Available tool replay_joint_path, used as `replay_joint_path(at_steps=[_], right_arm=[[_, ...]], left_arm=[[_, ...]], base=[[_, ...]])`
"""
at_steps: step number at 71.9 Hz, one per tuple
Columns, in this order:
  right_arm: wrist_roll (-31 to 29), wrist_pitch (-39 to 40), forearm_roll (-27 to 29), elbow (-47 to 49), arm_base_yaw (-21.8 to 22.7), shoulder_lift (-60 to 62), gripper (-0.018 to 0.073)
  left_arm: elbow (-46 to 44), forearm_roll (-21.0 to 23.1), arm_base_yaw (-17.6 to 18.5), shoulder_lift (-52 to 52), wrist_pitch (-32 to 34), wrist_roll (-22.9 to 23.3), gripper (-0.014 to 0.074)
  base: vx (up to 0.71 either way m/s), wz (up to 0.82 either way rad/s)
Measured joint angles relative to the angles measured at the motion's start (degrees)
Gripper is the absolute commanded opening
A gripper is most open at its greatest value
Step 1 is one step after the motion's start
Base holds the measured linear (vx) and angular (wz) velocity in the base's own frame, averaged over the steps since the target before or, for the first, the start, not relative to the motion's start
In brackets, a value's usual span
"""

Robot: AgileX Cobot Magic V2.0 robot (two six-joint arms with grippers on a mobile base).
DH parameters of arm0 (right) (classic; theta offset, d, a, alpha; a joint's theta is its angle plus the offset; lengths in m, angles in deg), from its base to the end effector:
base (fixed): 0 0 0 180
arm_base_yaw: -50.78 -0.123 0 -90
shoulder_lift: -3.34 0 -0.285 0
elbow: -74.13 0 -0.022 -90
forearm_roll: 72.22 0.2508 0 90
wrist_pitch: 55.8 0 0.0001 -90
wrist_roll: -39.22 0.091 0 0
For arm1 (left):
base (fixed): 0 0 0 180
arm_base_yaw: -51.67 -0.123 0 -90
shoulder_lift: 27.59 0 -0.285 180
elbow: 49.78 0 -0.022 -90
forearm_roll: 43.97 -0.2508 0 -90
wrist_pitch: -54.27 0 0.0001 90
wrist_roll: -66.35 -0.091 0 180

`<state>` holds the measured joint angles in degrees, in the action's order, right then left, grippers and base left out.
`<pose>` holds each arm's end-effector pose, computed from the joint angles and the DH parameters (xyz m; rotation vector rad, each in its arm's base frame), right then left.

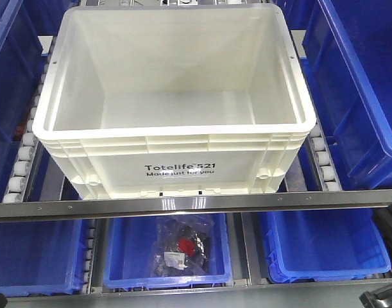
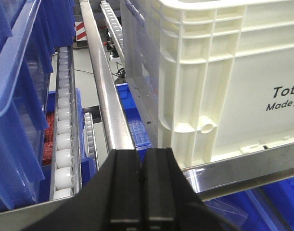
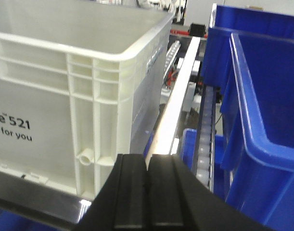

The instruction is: Place moving items into box and shelve

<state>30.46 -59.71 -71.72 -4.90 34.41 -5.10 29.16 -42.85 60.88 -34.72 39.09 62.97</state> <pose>0.0562 0.0166 0.1956 -0.3409 1.5591 0.1106 0.0544 -0.0093 0.1797 0.1810 1.7587 -0.0920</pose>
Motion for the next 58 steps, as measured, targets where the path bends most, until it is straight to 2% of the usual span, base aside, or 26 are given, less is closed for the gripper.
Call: replay_joint_path(at_steps=[58], right_arm=[[0.34, -0.58, -0.04, 0.00, 0.00, 1.16, -0.0008]], left_arm=[[0.00, 0.00, 0.00, 0.05, -0.34, 0.00, -0.0007]], base=[[0.00, 0.00]])
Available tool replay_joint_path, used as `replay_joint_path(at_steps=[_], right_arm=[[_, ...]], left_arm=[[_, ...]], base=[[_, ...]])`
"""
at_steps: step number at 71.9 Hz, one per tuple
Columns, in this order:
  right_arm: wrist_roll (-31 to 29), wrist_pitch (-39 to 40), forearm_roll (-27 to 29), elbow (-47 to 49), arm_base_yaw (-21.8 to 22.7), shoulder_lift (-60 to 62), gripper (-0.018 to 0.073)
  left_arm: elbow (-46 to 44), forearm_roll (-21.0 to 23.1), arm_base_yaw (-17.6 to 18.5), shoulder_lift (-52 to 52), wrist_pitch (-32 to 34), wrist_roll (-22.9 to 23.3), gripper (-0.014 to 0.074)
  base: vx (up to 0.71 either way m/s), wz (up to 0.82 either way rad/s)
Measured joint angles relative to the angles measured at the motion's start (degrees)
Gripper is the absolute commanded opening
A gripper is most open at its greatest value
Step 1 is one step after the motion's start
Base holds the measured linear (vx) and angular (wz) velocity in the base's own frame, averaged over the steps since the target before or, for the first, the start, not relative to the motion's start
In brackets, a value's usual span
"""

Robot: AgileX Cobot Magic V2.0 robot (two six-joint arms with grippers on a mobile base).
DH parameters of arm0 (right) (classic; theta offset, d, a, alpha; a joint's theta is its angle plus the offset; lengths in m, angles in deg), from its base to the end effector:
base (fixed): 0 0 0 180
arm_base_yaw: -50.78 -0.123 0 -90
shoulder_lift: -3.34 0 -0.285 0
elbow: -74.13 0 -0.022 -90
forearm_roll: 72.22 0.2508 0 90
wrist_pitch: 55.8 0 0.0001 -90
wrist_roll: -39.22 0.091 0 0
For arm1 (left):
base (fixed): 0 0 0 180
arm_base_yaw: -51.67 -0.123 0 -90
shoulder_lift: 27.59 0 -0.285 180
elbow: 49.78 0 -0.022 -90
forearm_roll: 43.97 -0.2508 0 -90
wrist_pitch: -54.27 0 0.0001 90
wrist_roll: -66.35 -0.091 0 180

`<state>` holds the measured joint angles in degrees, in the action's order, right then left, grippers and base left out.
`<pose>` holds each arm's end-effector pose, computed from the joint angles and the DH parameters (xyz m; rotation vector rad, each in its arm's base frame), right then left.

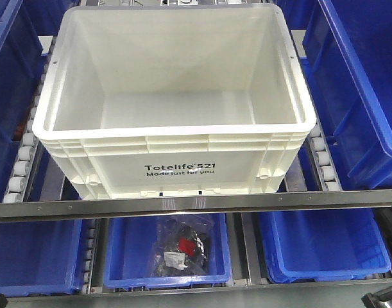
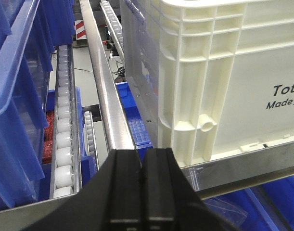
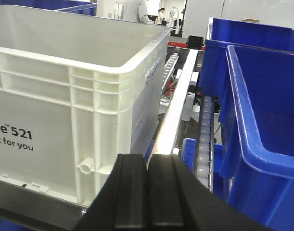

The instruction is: Place moving items into box and shelve

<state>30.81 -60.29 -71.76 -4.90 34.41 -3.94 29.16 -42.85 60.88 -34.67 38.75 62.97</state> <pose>0.0548 0.0162 0.1958 -0.3346 1.5502 0.1153 0.0542 -0.0093 0.1792 0.1816 1.7637 -0.0919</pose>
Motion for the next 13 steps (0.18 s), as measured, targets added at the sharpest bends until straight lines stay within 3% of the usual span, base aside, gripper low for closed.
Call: replay_joint_path(at_steps=[13], right_arm=[[0.00, 0.00, 0.00, 0.00, 0.00, 0.00, -0.0008]], left_arm=[[0.00, 0.00, 0.00, 0.00, 0.00, 0.00, -0.0007]], base=[[0.00, 0.00]])
